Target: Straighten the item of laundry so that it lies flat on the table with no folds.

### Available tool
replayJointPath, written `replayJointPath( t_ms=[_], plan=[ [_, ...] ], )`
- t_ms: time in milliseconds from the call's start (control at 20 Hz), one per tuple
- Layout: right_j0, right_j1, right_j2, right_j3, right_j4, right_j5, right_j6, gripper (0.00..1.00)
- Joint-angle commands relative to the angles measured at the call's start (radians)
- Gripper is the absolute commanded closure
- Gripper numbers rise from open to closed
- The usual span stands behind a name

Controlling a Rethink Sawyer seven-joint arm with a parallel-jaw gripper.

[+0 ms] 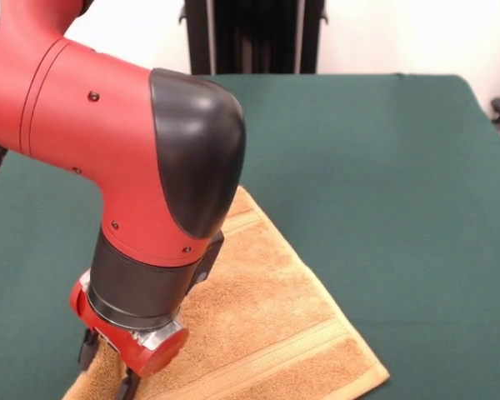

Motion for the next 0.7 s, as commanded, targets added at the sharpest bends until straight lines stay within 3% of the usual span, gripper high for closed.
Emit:
replayJointPath(
  t_ms=[50,200,500,700],
  plan=[
    [0.036,0.065,0.183,0.202,0.103,0.128,-0.034,0.0],
    [0.033,0.045,0.19,0.209,0.127,0.209,-0.057,0.0],
    [0.017,-0.114,0.246,0.48,0.15,0.048,-0.121,0.0],
    [0.009,-0.174,0.27,0.572,0.134,0.001,-0.158,0.0]
  ],
)
